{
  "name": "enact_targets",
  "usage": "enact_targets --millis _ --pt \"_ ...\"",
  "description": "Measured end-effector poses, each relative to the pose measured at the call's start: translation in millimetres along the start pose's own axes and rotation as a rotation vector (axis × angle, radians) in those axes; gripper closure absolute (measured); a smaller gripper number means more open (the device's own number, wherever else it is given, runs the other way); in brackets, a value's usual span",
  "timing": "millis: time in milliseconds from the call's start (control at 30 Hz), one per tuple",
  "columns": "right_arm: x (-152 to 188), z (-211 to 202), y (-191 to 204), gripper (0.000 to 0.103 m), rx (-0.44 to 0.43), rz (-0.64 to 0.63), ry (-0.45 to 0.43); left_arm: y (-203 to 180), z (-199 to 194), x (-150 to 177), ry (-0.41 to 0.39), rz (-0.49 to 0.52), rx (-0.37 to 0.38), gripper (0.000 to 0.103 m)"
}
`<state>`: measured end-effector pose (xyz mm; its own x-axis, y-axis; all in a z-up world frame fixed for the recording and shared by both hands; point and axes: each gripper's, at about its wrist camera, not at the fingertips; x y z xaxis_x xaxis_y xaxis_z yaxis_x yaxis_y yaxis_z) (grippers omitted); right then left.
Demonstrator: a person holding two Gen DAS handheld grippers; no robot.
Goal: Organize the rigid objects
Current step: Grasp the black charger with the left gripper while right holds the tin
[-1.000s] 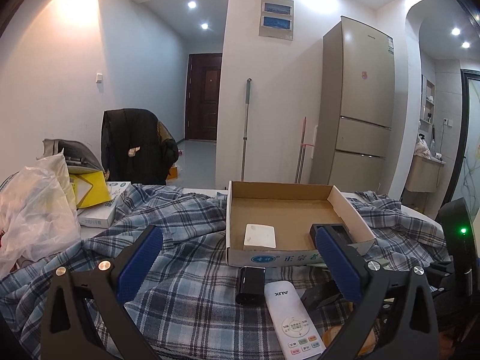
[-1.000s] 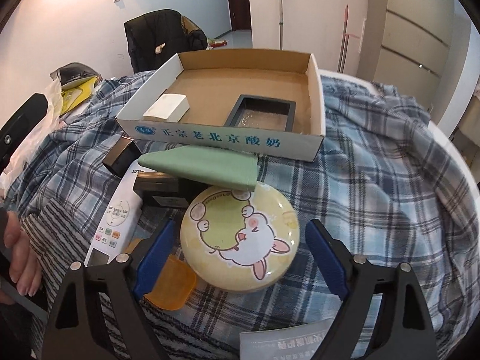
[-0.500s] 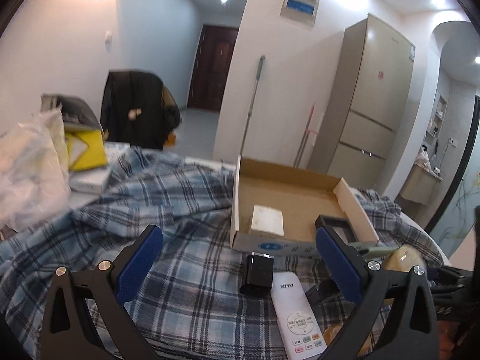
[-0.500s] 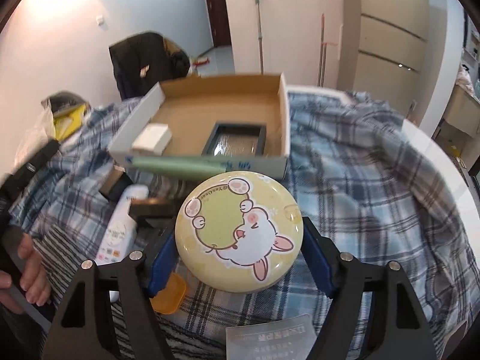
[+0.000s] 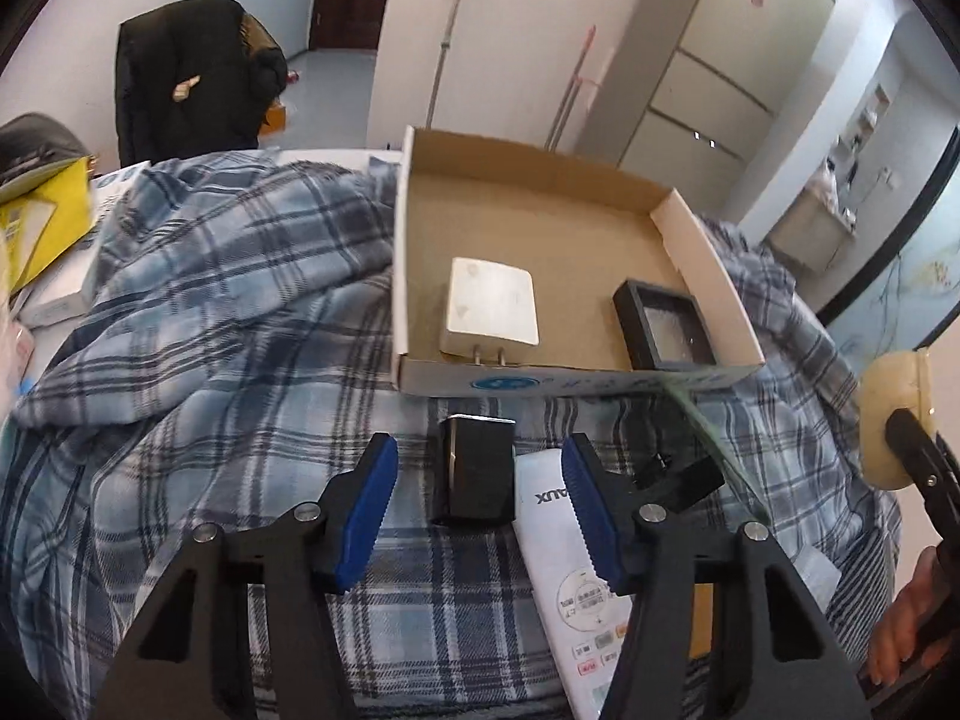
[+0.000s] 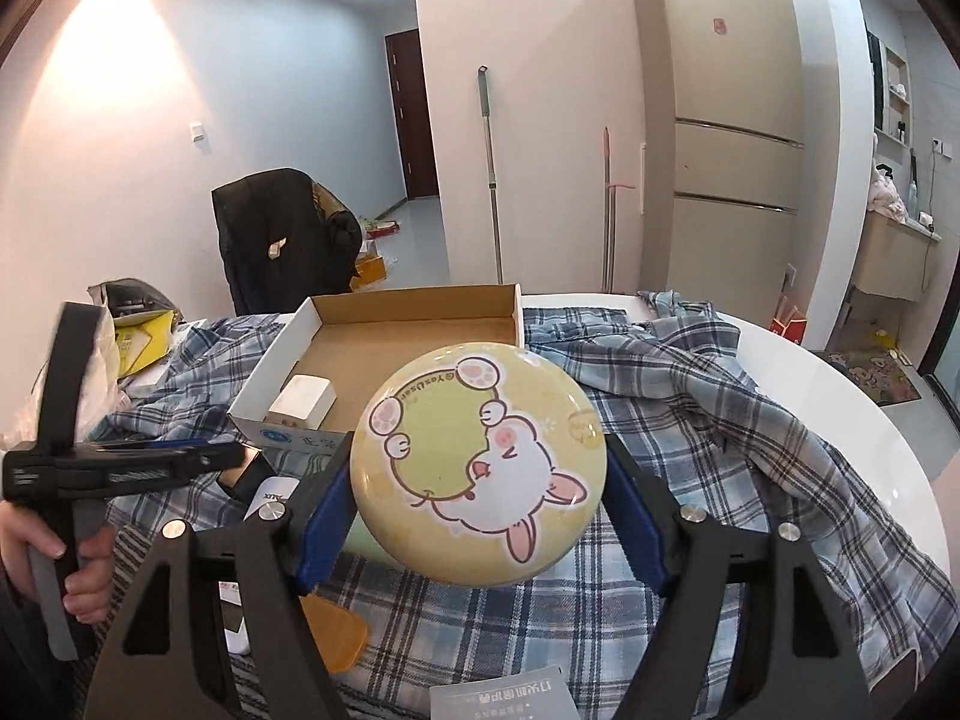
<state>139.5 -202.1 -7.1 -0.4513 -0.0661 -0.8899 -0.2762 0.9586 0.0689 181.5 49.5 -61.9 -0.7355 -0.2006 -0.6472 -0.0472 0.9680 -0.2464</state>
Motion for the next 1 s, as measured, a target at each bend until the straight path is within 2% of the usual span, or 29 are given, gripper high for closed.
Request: enact_targets --millis 100,167,267,333,533,633,767,833,900,1000 --pt "0.3 -1.6 0.3 0.029 0.017 -0.012 -0.011 -9.5 4.7 -1.1 0.018 0.058 -0.038 0.052" --pt "0.2 -2.8 -1.5 0.029 0.017 -0.01 -0.014 -14.0 7.5 -2.7 0.023 0.088 -0.065 0.052" --pt "0.2 -3.1 -3.7 0.029 0.017 -0.003 -0.011 -15.3 9.3 -4.0 0.04 0.102 -0.069 0.054" --pt "0.4 -2.0 -4.0 0.029 0.021 -0.003 -0.007 -14.6 13.9 -4.5 0.063 0.106 -0.074 0.063" --pt "2.1 1.0 -3.2 0.029 0.021 -0.011 0.001 -8.3 21.9 -3.9 0.103 0.093 -0.054 0.069" --pt "3.4 3.5 -2.6 0.029 0.026 -0.016 0.007 -5.6 21.9 -4.4 0.105 0.091 -0.048 0.07" --pt "5.2 7.6 -2.7 0.029 0.027 -0.016 0.021 -10.2 19.9 -3.2 0.107 0.149 -0.072 0.07" --pt "6.1 9.0 -2.5 0.029 0.032 -0.02 0.026 -7.8 16.2 -4.7 0.115 0.134 -0.067 0.07" --pt "6.1 9.7 -2.3 0.029 0.03 -0.021 0.03 -4.4 5.6 -8.4 0.086 0.11 -0.047 0.07" --pt "6.4 10.4 -0.9 0.029 0.029 -0.027 0.035 -7.7 -6.6 -12.0 0.055 0.161 -0.075 0.07"
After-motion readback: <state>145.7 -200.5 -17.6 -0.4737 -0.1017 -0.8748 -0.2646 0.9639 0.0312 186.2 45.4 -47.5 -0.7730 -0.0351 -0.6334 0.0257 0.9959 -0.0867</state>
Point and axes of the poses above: each gripper's, at about its wrist camera, not at the fingertips, and z roughly the way its jaws point, y to its left, x to its underside, and after that the axes turned 8 degrees about -y, right-handed
